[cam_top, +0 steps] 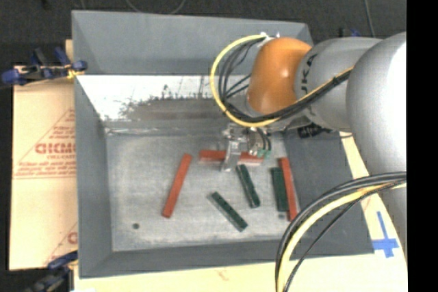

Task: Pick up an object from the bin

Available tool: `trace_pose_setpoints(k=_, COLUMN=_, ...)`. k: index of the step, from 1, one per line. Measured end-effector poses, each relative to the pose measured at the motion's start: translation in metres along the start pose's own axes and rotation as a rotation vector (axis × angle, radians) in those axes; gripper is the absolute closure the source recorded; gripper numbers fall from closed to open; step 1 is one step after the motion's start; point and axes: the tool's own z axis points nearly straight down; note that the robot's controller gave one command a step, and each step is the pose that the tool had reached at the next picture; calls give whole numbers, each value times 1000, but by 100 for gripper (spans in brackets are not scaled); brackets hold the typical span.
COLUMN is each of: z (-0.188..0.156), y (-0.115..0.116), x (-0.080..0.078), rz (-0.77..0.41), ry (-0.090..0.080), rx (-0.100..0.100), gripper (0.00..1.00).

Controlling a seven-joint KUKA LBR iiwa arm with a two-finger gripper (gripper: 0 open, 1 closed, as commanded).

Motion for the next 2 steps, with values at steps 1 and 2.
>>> trace_pose_setpoints(k=1, z=1, y=0, x=0, rz=-1, ry=1, rx=0, gripper=0)
trace_pose_setpoints(k=2, z=0, y=0, x=0, rz=-1, ry=0, rx=0, gripper=100)
